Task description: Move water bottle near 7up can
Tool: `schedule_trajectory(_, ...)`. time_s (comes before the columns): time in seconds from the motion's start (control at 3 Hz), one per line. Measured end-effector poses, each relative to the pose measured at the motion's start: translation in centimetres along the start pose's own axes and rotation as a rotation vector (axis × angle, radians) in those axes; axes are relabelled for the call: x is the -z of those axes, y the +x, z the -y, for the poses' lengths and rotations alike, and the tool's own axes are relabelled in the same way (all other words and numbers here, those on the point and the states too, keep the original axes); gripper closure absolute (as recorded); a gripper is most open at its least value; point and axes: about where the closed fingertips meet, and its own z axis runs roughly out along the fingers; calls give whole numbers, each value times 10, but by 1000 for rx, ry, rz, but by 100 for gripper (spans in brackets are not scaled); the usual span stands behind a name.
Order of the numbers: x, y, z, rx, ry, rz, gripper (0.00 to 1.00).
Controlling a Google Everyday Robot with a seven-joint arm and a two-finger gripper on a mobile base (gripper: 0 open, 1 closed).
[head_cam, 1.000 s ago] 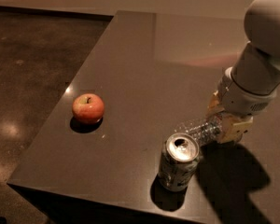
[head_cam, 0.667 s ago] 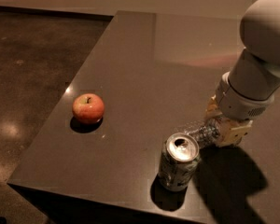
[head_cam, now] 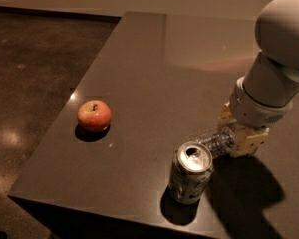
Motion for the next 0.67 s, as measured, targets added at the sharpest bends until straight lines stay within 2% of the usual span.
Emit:
schedule_trajectory(0.33,1,0,0,1,3,-1,11)
schedule_trajectory(0.67,2,-1,0,1,6,-2,0)
